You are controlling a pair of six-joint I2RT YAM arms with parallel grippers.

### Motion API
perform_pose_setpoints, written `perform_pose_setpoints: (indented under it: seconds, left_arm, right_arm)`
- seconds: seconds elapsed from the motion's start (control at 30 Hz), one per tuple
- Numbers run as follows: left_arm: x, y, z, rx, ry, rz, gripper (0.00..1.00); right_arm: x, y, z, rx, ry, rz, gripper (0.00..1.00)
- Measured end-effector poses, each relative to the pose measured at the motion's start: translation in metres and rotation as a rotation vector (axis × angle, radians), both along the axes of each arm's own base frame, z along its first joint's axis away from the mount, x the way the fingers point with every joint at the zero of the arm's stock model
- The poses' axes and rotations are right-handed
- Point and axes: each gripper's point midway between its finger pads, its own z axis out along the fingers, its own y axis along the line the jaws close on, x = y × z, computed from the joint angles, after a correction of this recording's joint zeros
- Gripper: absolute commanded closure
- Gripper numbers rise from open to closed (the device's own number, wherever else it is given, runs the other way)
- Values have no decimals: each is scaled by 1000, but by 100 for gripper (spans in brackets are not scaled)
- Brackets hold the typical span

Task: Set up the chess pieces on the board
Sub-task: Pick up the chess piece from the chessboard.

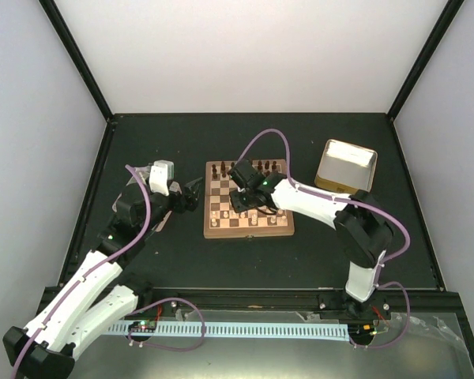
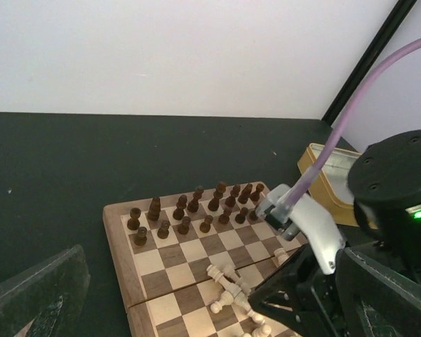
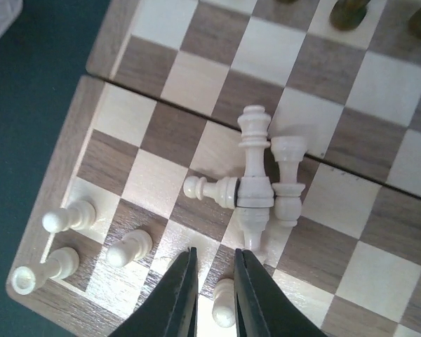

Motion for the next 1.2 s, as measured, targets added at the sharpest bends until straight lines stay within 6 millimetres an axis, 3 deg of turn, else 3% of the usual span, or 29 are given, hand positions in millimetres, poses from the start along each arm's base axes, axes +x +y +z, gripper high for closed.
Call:
perform_pose_setpoints:
  seconds: [0.4, 0.73, 1.2]
  left_arm:
    - [-3, -7, 0, -20, 7, -42, 2]
    - [-5, -10, -3, -22, 14, -60, 2]
    - [-5, -10, -3, -21, 14, -60, 2]
  right_arm:
    - [-4, -1, -32, -89, 88, 22, 77]
    - [5, -4, -29, -109, 81, 2, 76]
    - [10, -16, -52, -176, 128, 4, 79]
